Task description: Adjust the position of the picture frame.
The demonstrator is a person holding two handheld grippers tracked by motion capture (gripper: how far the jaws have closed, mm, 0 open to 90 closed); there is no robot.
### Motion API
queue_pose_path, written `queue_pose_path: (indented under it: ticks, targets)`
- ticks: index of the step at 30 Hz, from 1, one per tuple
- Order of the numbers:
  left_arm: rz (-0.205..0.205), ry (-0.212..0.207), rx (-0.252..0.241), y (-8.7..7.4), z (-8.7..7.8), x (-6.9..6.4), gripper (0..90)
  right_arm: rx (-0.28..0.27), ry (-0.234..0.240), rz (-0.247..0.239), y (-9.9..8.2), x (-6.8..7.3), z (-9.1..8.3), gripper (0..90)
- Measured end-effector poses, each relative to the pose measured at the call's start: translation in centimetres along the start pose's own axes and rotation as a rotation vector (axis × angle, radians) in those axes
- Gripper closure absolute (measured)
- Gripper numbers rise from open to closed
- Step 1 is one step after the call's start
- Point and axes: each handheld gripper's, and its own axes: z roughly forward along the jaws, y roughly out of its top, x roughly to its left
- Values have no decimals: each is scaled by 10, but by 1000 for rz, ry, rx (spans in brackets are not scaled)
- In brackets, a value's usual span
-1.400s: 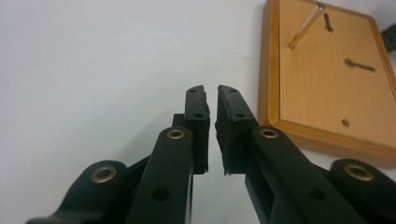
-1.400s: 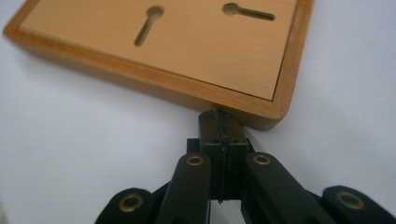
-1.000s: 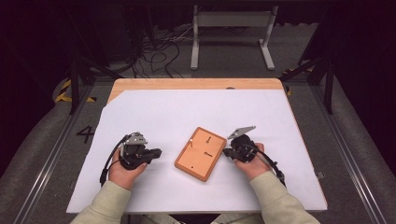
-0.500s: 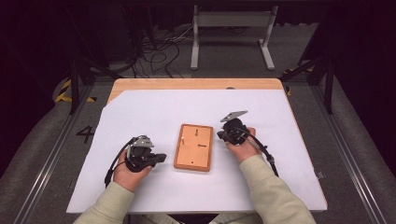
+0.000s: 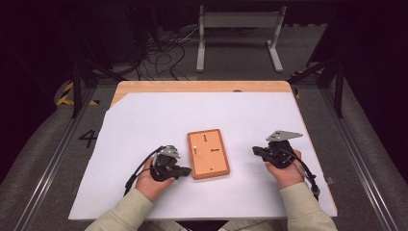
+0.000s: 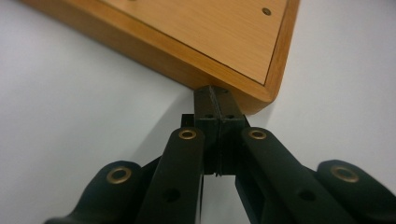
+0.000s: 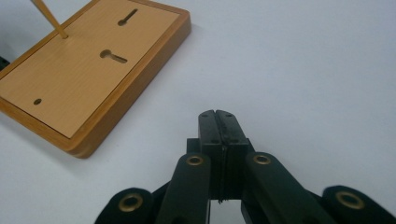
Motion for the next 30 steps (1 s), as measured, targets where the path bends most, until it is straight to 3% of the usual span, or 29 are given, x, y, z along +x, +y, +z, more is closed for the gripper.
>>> queue_pose_path:
  ticks: [2,3,4,5,10,11,13,17,19,20,23,24,25,30]
  targets:
    - [23,-15,4,6,9,-9,898,-8,-12,5,-3,-4,-6,900]
    - [72,-5,-8,10,14,-11,898,-11,-16,15,-4,-5,-9,900]
    - [52,-28,2,12,17,-16,898,-17,-22,16,-4,-7,-12,900]
    - [65,-51,4,15,23,-21,899,-21,-24,19,-4,-7,-14,900]
    - [114,-81,4,32,45,-39,899,-38,-38,29,-7,-11,-22,900]
    - [114,-81,4,32,45,-39,899,-38,-38,29,-7,-11,-22,900]
    - [151,-86,5,43,58,-50,899,-31,-35,31,-9,-10,-22,900]
    - [175,-72,18,43,57,-54,886,-24,-23,32,-7,-9,-20,900]
    - [161,-62,11,42,47,-49,882,-18,-11,42,-5,-8,-18,900]
    - [147,-50,-16,39,31,-43,881,-14,7,34,2,-5,-13,900]
    - [127,-34,-41,34,16,-36,879,-22,16,0,12,0,-8,900]
    - [110,-16,-68,29,2,-30,878,-23,42,-9,25,4,0,900]
    - [110,-16,-68,29,2,-30,878,-23,42,-9,25,4,0,900]
    - [84,24,-140,13,-34,-23,870,2,75,-50,61,12,25,900]
